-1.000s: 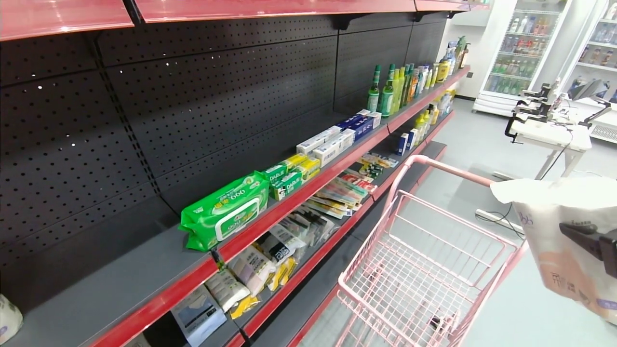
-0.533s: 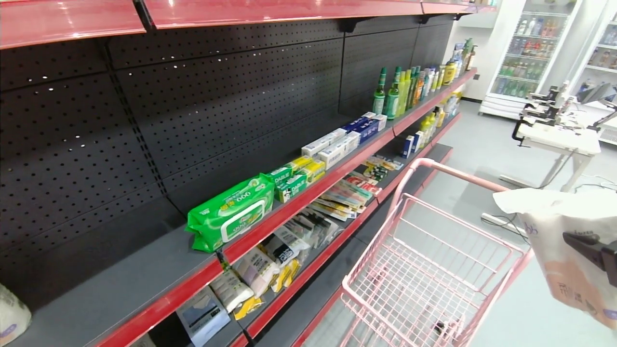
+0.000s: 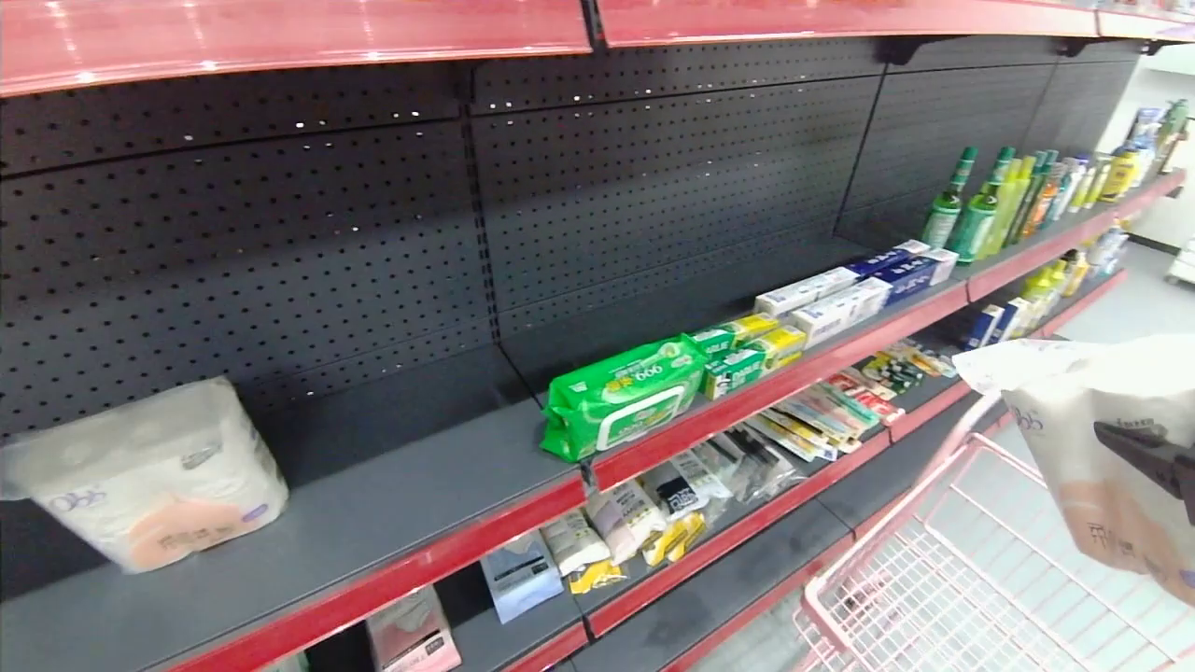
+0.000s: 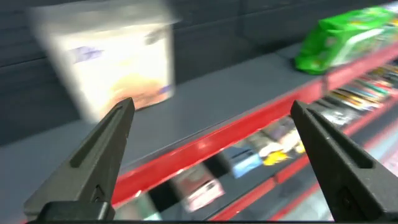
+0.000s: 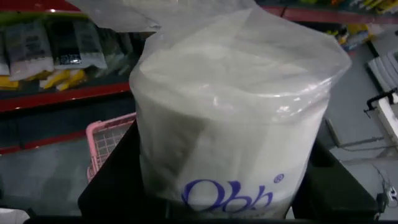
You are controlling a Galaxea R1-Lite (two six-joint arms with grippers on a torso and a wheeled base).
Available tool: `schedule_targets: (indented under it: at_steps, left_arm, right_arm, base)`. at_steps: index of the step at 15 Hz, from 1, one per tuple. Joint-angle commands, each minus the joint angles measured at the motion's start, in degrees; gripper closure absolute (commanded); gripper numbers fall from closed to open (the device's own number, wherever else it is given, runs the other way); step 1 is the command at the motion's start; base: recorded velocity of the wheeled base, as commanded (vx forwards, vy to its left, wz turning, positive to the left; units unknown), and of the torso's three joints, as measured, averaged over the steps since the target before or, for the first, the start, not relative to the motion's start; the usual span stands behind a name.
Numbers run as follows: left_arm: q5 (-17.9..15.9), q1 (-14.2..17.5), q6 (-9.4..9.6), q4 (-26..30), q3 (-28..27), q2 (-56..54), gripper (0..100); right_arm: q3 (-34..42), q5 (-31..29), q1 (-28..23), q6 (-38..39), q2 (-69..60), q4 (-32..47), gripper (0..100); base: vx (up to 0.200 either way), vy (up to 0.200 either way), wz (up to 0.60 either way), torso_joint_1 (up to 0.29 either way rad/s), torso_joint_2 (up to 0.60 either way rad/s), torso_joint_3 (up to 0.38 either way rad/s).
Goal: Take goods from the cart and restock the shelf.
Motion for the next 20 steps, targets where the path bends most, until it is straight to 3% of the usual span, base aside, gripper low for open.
schedule_targets:
  at_steps: [1, 10, 17, 20]
  left_arm:
    - [0.02, 0.09, 0.00, -0.04, 0.01, 0.02, 0]
    - [0.02, 0.00, 0.00, -0.04, 0.01, 0.02, 0]
    - [-0.07, 0.00, 0.09, -0.04, 0.01, 1.87, 0]
    - [-2.00, -2.72, 1.23, -0.13, -0.69, 4.59, 0]
  right_arm:
    - [-0.07, -0.02, 0.02, -0.05, -0.28, -0.02, 100]
    - [-0.07, -0.11, -0.15, -0.14, -1.51, -0.11, 100]
    - [0.19, 0.16, -1.65, 0.74, -11.80, -0.02, 100]
    - [1.86, 3.94, -1.56, 4.16, -16.46, -0.02, 100]
  base:
    - [0.000, 0.000, 0.60, 0.002, 0.00, 0.002]
    - [0.000, 0.000, 0.60, 0.002, 0.00, 0.003]
    - [0.000, 0.000, 0.00, 0.000, 0.00, 0.000]
    - [0.000, 0.000, 0.00, 0.000, 0.00, 0.000]
